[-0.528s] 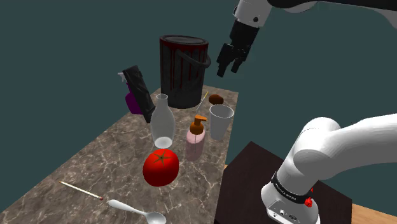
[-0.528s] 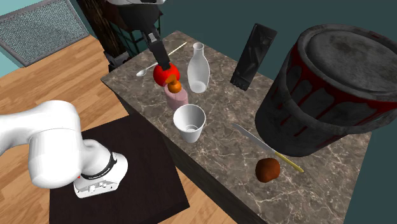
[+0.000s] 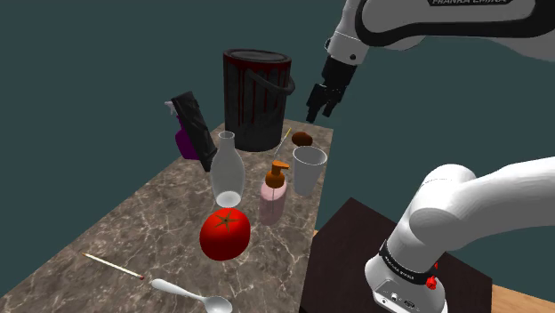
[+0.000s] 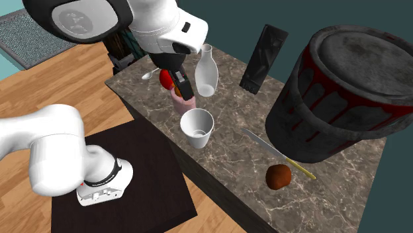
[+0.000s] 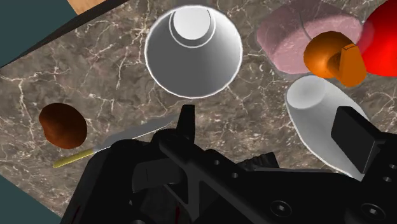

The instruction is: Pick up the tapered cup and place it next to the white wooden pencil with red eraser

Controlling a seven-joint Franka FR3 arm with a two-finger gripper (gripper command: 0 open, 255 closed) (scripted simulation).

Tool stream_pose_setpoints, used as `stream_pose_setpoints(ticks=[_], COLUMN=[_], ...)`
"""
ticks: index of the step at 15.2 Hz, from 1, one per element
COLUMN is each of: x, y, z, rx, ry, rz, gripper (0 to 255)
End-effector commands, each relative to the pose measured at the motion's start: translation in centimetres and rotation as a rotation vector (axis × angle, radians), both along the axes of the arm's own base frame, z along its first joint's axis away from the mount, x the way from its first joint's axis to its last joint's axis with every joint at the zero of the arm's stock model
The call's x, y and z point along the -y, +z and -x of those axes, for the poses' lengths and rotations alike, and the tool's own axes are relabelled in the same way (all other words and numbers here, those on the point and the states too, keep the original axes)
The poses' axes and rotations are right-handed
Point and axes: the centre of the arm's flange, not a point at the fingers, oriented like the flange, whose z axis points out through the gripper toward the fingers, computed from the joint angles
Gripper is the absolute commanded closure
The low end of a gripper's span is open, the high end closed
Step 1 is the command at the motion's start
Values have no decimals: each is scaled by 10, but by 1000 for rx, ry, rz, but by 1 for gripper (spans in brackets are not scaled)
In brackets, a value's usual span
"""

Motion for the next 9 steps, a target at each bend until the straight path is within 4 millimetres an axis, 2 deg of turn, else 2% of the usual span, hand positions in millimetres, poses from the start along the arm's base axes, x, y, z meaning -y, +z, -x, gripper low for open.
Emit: stream_pose_setpoints(ticks=[1,9], x=[18,85], y=[-22,-107], z=[-4,-25], rx=[-5,-29], ry=[9,40], rz=[-10,-50], gripper=[0,0])
